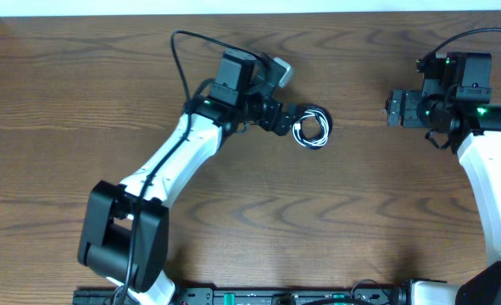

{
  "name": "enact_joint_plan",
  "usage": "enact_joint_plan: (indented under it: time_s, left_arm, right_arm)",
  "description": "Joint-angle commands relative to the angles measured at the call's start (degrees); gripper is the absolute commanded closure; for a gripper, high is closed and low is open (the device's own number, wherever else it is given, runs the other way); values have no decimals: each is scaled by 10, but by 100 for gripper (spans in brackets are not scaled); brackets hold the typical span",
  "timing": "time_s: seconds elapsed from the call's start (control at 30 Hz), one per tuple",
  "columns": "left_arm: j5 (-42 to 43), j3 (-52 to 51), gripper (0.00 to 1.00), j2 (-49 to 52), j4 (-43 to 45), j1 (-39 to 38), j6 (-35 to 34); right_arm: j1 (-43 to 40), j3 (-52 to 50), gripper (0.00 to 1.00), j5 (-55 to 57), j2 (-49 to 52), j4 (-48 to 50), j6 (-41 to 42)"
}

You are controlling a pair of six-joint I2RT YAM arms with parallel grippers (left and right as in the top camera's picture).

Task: Untangle cables
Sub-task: 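Lower the left gripper onto the black-white cable bundle and grasp it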

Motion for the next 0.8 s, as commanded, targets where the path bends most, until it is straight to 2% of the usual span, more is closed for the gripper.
enact_joint_plan:
  time_s: [0.0, 0.27, 0.4, 0.5, 0.57, 0.77]
  left_arm:
    - [-21, 9, 9, 28, 16, -14, 1]
    - [-20, 9, 11, 82, 37, -21, -41]
    - [-20, 9, 21, 110, 39, -22, -50]
    - [-20, 9, 23, 127, 43, -26, -50]
    - [-20, 9, 30, 135, 44, -31, -50]
    - [-25, 9, 37, 141, 55, -52, -50]
  right_arm:
    - [-2, 11, 5, 7, -1, -13, 25]
    - [-2, 11, 5, 7, -1, -38, 27]
    - [-2, 11, 5, 7, -1, -42, 27]
    - [-2, 11, 5, 7, -1, -47, 26]
    - [-2, 11, 5, 7, -1, -51, 27]
    - [-2, 11, 4, 6, -1, -57, 27]
